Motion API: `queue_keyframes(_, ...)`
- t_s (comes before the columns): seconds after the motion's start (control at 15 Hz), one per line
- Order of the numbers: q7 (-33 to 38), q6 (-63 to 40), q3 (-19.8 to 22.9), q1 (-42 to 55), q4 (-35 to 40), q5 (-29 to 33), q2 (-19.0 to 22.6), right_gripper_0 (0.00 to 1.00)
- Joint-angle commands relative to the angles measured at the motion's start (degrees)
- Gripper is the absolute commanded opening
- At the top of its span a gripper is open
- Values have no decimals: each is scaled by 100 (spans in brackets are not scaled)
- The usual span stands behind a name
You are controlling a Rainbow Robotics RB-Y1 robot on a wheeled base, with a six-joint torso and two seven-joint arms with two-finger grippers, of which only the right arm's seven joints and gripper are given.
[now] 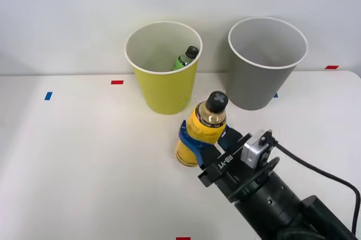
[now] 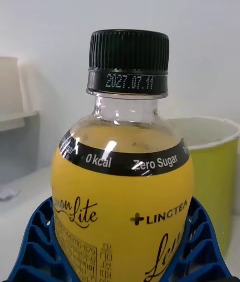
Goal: Put cans in the gray bin, plastic bottles in the light green bin
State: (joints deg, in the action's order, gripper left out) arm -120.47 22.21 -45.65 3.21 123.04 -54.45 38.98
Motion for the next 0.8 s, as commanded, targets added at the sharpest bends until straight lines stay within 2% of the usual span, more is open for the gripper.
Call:
queue_keyframes(0.07, 6, -947, 584, -567, 290, -426, -435, 0)
queue_keyframes(0.4, 58, -2115, 1339, -1762, 238, -1358, -927, 0)
queue_keyframes(0.53, 58, -2203, 1454, -2404, -254, -1622, -1103, 0)
queue_keyframes(0.8, 67, -2203, 1489, -3459, -1476, -1613, -1314, 0)
